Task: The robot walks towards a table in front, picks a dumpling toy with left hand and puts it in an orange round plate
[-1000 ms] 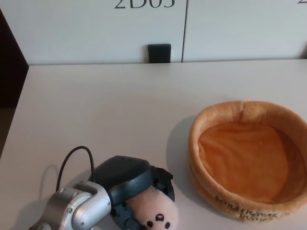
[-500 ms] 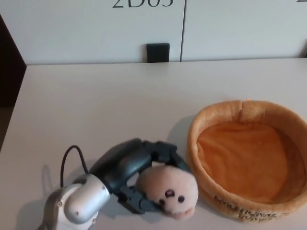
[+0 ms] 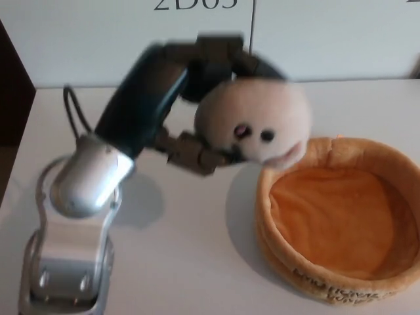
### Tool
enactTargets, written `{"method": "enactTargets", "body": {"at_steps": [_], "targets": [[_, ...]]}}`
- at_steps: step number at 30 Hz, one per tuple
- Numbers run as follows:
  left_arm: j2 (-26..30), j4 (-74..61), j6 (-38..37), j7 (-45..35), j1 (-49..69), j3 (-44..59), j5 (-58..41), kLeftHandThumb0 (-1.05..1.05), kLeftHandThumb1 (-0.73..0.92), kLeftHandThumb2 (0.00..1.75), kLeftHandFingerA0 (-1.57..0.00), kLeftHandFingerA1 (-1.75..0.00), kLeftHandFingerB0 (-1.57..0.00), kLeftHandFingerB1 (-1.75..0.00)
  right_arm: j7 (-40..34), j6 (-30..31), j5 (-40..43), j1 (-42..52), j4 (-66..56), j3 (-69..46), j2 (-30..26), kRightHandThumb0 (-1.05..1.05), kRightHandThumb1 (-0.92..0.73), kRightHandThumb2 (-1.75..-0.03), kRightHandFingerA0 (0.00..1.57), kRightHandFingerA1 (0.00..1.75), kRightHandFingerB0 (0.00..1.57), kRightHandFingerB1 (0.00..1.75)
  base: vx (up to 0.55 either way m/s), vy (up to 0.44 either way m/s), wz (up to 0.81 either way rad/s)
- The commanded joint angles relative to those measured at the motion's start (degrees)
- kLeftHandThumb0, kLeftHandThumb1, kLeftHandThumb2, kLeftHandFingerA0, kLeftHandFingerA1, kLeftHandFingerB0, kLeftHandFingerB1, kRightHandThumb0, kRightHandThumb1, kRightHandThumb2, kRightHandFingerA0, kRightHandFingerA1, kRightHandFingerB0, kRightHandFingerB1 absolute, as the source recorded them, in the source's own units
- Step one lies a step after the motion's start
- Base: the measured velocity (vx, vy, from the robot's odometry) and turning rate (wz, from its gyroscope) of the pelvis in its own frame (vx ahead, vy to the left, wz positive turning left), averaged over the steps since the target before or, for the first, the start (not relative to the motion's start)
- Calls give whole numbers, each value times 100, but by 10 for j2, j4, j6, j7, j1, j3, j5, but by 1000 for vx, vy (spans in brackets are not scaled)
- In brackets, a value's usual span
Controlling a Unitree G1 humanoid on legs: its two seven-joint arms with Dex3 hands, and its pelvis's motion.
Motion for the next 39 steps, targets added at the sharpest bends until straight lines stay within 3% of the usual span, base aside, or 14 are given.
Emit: {"method": "enactTargets", "body": {"at_steps": [1,4,11,12,18,21,28,30,33,34,35,36,38,39], "targets": [[-59,-47,167,20,-114,-32,-45,-11,51,96,-121,-117,-106,-99,6,5,-6,3,-15,8,-16,4,-49,-53,76,65,49,43,0,0,0],[-69,-18,152,21,-116,-79,-23,-10,58,85,-112,-126,-99,-99,6,1,-2,2,-18,6,-15,4,-49,-53,76,63,49,42,0,0,0],[-66,92,94,65,-122,-196,55,-7,60,83,-103,-137,-93,-110,9,4,-2,13,-24,9,-14,4,-50,-53,71,59,48,43,0,0,0],[-63,118,83,76,-124,-209,65,-9,63,80,-94,-141,-88,-113,10,3,-2,13,-24,10,-14,3,-50,-54,66,57,48,43,0,0,0],[-48,208,32,99,-138,-236,82,-6,68,74,-87,-141,-83,-116,8,8,-2,0,-18,11,-15,5,-49,-53,72,60,49,43,0,0,0],[-39,247,18,107,-138,-252,94,-9,70,74,-88,-151,-79,-128,7,10,-3,-14,2,12,-14,1,-48,-52,76,62,50,42,0,0,0],[-14,264,35,118,-122,-273,118,-9,73,72,-84,-152,-81,-118,10,14,-1,-12,-9,15,-11,2,-49,-53,79,69,49,42,0,0,0],[-6,275,26,126,-124,-277,127,-8,76,65,-72,-163,-72,-128,4,18,-10,-15,-4,22,-13,-1,-49,-53,79,66,48,41,0,0,0],[-3,282,30,133,-129,-275,136,-10,77,68,-76,-158,-74,-125,5,15,-7,-19,-2,22,-13,-1,-50,-53,79,67,48,42,0,0,0],[8,279,26,137,-131,-280,151,-20,75,63,-102,-76,-83,-49,6,18,-7,-24,2,23,-12,-2,-49,-53,80,67,48,41,0,0,0],[11,278,25,138,-132,-281,155,-20,75,63,-102,-76,-83,-49,6,19,-7,-25,3,23,-11,-2,-49,-53,80,67,48,41,0,0,0],[19,283,11,143,-136,-284,163,-33,65,60,-83,-47,-47,-35,9,20,-6,-30,4,23,-11,-2,-50,-53,80,67,48,41,0,0,0],[27,290,-6,148,-140,-286,170,-33,65,60,-83,-47,-47,-35,11,20,-4,-36,4,22,-11,-2,-50,-53,80,67,48,41,0,0,0],[33,289,-5,140,-146,-290,173,-55,53,56,-58,-54,-19,-31,10,19,-4,-41,7,21,-11,0,-48,-53,78,64,49,42,0,0,0]]}}
